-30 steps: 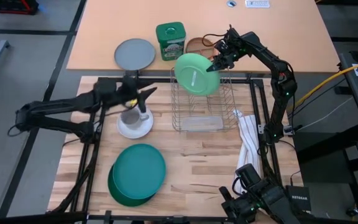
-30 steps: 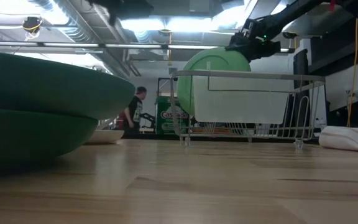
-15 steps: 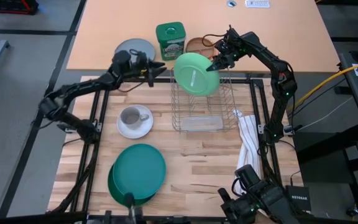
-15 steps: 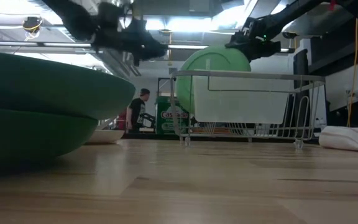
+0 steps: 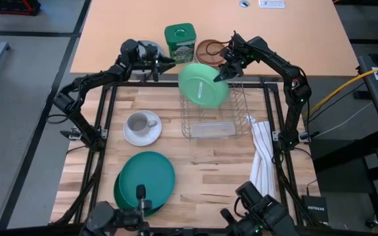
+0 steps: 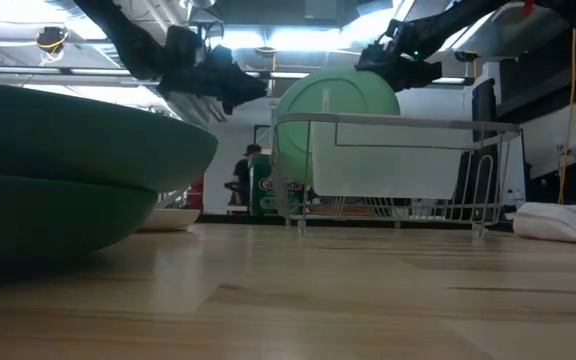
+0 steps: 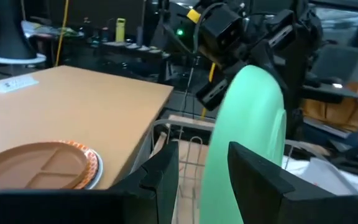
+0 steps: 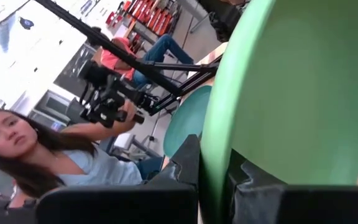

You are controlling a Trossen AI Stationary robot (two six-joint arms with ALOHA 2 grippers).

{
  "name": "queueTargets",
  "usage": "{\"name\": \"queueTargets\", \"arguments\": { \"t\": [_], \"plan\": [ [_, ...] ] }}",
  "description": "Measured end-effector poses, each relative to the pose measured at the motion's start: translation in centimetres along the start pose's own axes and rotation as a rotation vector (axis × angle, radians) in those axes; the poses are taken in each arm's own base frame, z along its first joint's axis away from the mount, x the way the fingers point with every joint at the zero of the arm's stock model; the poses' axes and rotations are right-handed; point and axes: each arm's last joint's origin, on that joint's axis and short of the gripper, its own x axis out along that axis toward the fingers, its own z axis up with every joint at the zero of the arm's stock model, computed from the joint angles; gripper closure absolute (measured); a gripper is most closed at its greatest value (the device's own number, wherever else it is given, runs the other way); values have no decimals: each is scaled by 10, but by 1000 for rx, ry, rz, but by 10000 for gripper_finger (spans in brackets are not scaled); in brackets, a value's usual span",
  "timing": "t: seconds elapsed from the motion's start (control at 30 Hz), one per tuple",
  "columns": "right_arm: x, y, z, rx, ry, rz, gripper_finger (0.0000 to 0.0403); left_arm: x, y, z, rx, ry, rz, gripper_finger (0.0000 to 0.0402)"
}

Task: Sort dishes
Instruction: Put the light green plate into the dish rack

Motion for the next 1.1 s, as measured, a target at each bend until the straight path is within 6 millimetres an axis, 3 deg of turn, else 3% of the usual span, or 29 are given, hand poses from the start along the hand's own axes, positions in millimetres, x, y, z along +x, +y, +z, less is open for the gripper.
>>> {"name": "queueTargets", "arguments": {
  "t": [0.4,1.1],
  "plan": [
    [17,3,0,-38,44,18,388,-6,-2,-1,37,14,-249,273],
    [54,12,-1,-77,136,56,388,3,-15,-16,1,101,-346,273]
  ]
}}
